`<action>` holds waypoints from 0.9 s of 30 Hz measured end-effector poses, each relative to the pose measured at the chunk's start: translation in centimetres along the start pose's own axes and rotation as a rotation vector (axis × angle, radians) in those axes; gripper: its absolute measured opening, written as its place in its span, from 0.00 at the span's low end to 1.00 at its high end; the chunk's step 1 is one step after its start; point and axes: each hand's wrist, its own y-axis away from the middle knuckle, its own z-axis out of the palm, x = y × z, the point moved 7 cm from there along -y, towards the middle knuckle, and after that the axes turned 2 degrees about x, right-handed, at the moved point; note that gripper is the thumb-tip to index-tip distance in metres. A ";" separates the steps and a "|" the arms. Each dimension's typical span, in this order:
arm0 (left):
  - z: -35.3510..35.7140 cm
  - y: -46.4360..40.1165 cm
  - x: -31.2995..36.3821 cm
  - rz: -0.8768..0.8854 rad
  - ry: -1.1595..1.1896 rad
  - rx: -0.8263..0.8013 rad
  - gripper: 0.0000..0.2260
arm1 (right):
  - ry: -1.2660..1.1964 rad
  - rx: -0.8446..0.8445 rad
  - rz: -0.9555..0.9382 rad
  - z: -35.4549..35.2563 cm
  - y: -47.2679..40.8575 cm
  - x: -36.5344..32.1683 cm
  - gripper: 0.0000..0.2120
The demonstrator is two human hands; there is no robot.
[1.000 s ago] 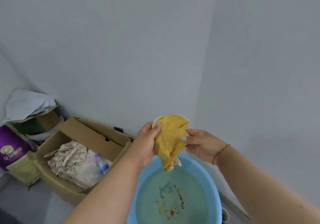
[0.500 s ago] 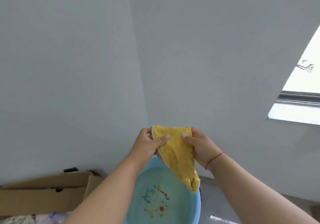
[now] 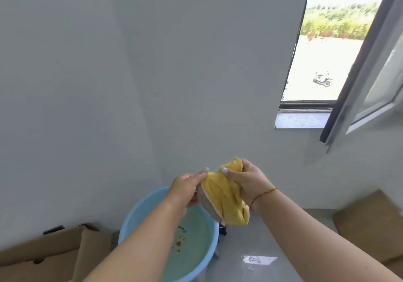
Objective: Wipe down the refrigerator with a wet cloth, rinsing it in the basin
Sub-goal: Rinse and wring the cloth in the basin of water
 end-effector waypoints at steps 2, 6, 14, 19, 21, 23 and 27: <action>1.9 1.9 -1.2 -0.041 0.019 -0.039 0.11 | -0.049 -0.006 0.063 -1.3 2.6 0.7 0.16; 2.8 5.3 -2.0 -0.048 0.164 -0.004 0.05 | -0.157 0.019 0.144 -3.8 7.3 2.0 0.13; 3.1 11.2 0.6 0.194 -0.060 0.059 0.08 | 0.053 0.239 0.036 -7.1 14.5 0.6 0.16; 5.9 14.9 1.9 0.183 0.187 -0.283 0.27 | -0.310 0.283 -0.005 -7.2 18.2 -0.7 0.11; 6.9 16.8 0.7 0.158 0.158 -0.404 0.34 | -0.322 0.315 -0.071 -6.4 20.1 -1.0 0.07; 6.3 18.2 1.6 0.380 0.096 -0.280 0.27 | -0.039 0.506 -0.293 -6.8 22.8 -2.6 0.04; 5.4 19.5 4.6 0.700 -0.109 -0.210 0.14 | 0.395 0.770 -0.456 -7.5 26.2 -4.0 0.07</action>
